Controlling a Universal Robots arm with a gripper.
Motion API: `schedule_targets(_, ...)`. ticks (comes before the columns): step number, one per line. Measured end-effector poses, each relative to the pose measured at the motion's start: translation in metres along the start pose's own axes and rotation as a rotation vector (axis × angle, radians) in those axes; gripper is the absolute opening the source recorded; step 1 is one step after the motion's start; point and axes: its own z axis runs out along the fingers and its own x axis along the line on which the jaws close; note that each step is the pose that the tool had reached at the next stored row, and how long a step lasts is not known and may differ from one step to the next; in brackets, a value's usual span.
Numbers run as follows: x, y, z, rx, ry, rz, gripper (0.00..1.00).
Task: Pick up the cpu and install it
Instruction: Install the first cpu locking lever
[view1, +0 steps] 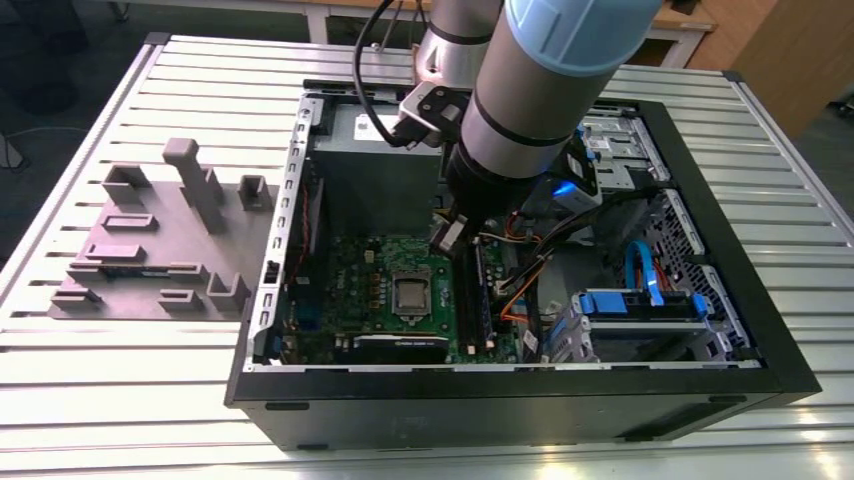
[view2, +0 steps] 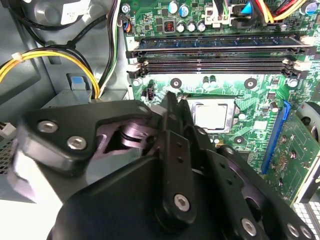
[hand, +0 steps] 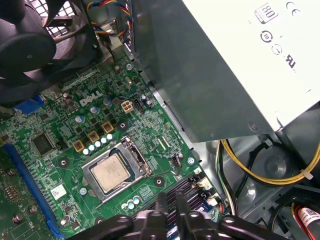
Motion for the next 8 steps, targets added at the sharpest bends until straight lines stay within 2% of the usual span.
schedule_targets(1,0.0,0.0,0.0,0.0,0.0,0.0,0.16)
schedule_targets(2,0.0,0.0,0.0,0.0,0.0,0.0,0.16)
schedule_targets(3,0.0,-0.0001,0.0,0.0,0.0,0.0,0.1)
schedule_targets(8,-0.0001,-0.0002,0.0,0.0,0.0,0.0,0.11)
